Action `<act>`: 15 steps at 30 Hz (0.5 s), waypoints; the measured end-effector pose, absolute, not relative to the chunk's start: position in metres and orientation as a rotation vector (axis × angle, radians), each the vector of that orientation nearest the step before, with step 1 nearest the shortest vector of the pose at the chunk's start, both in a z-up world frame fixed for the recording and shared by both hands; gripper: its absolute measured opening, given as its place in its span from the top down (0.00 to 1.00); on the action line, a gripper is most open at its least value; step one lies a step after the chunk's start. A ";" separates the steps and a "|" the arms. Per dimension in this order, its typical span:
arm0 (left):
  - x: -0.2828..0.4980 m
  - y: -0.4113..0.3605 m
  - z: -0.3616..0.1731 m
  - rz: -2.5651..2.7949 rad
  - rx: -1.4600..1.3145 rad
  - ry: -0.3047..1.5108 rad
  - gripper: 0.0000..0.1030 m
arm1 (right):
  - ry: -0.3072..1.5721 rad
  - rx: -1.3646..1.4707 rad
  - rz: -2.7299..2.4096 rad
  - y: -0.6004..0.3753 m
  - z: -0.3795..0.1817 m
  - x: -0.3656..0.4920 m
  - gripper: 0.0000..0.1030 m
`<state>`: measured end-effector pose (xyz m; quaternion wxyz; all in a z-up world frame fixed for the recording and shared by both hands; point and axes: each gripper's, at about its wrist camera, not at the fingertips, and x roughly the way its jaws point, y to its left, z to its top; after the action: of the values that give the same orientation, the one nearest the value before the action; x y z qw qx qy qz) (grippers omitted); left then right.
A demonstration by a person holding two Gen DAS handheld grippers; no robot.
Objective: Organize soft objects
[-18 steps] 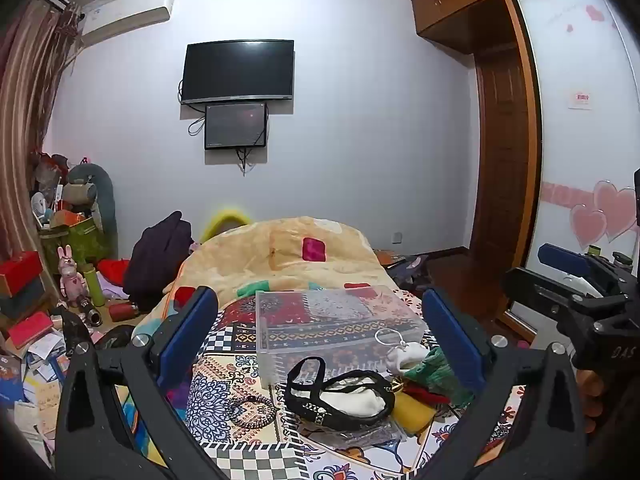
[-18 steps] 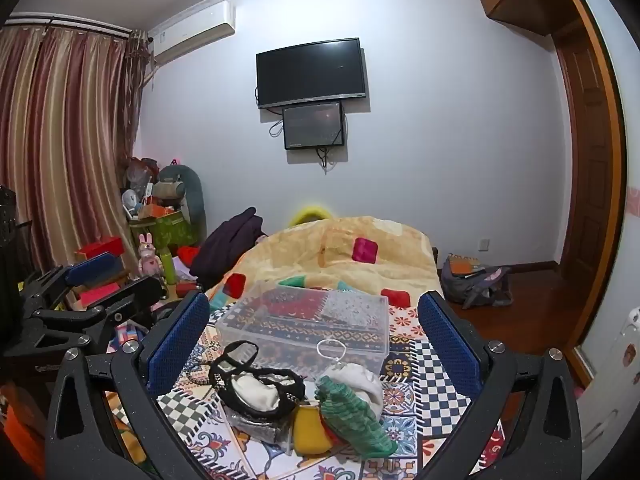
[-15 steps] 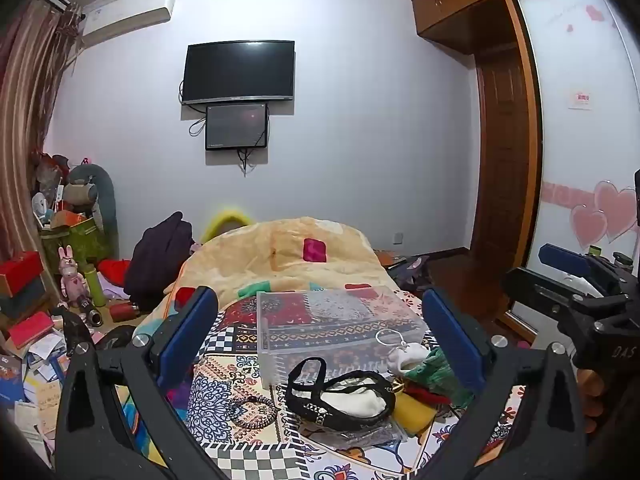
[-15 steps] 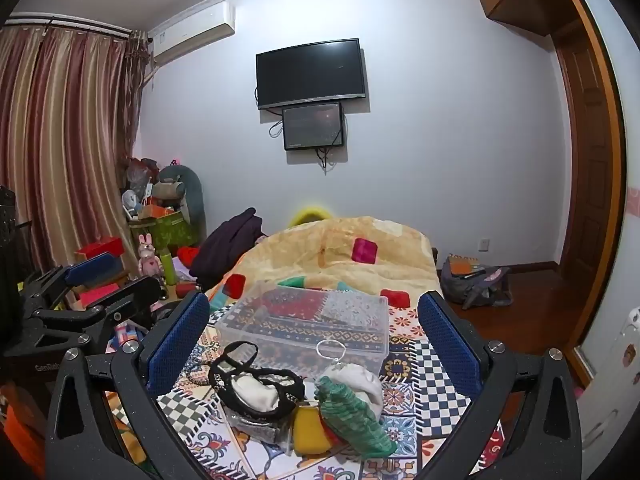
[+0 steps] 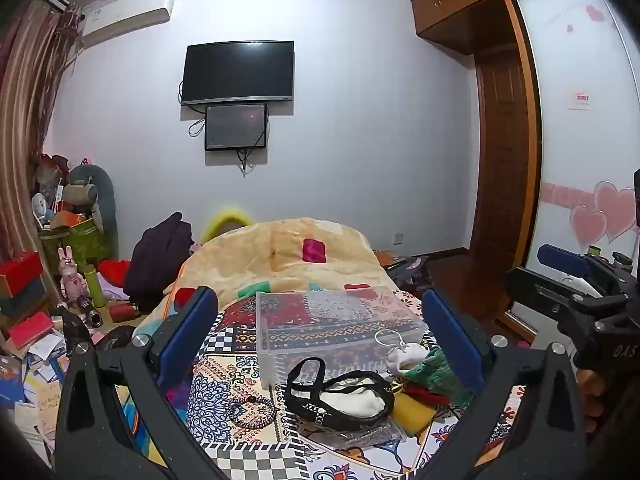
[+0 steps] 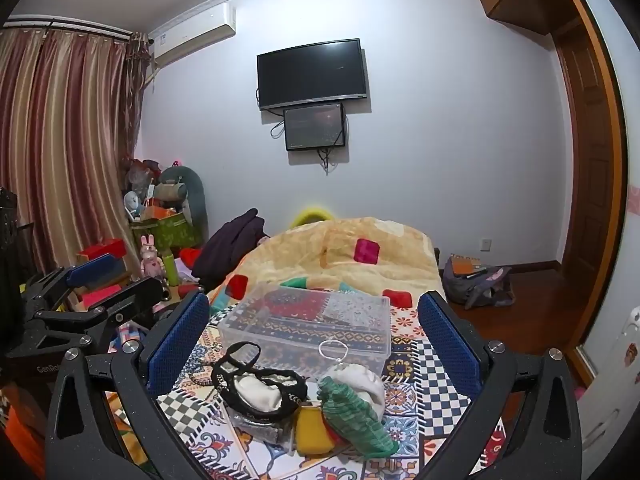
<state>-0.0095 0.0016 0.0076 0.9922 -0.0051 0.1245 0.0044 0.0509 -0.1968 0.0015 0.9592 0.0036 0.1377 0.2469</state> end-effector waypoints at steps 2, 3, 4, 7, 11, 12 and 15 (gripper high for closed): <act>-0.010 0.002 0.008 0.008 -0.011 0.249 0.00 | 0.277 0.009 0.505 -0.197 0.002 0.050 0.00; -0.009 0.002 0.008 0.008 -0.011 0.249 0.00 | 0.275 0.011 0.509 -0.196 0.001 0.049 0.00; -0.009 0.002 0.008 0.007 -0.011 0.250 0.00 | 0.276 0.010 0.509 -0.195 0.001 0.049 0.00; -0.010 0.001 0.008 0.007 -0.011 0.250 0.00 | 0.280 0.008 0.510 -0.194 0.001 0.049 0.00; -0.009 0.001 0.008 0.003 -0.011 0.253 0.00 | 0.285 0.001 0.512 -0.193 0.000 0.049 0.00; -0.008 0.001 0.007 0.002 -0.010 0.255 0.00 | 0.286 -0.002 0.514 -0.192 -0.002 0.050 0.00; -0.007 0.001 0.006 -0.003 -0.009 0.262 0.00 | 0.294 -0.001 0.519 -0.192 -0.003 0.051 0.00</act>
<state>-0.0070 0.0006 0.0064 0.9914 -0.0047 0.1307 -0.0017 0.0515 -0.1919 -0.0030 0.9558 -0.0006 0.1446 0.2559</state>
